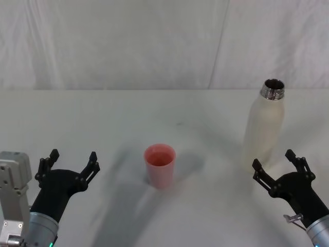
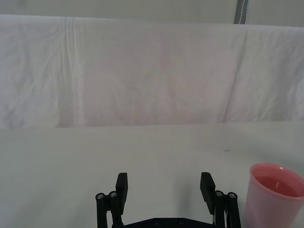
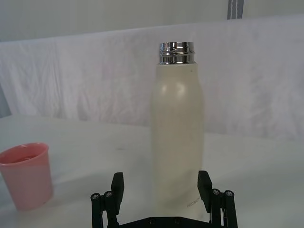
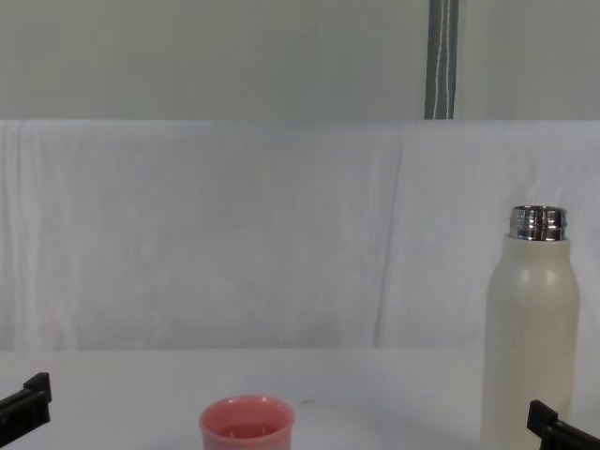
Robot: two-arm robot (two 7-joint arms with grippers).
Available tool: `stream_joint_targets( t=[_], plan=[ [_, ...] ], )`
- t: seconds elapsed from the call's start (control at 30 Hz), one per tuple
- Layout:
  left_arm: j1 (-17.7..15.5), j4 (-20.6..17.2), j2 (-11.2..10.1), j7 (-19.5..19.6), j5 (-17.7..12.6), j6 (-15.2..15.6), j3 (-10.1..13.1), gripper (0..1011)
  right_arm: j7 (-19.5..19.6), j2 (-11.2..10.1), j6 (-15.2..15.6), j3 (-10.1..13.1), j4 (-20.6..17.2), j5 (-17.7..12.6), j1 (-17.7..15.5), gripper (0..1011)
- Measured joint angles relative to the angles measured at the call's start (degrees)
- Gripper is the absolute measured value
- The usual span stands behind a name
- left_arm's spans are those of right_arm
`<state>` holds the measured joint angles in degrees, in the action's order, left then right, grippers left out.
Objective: Grasp the thermos with one hand and pour water into the cup lid.
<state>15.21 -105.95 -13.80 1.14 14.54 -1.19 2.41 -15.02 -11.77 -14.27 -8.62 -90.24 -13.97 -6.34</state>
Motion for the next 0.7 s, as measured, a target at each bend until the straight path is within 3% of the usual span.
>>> stream_joint_targets(
  t=[0.7],
  plan=[
    [0.0,0.0,0.0,0.0,0.0,0.0,0.0,1001,-1.41,-0.55,0.77,-0.27,-0.37,-0.47,-0.11,1001]
  ],
)
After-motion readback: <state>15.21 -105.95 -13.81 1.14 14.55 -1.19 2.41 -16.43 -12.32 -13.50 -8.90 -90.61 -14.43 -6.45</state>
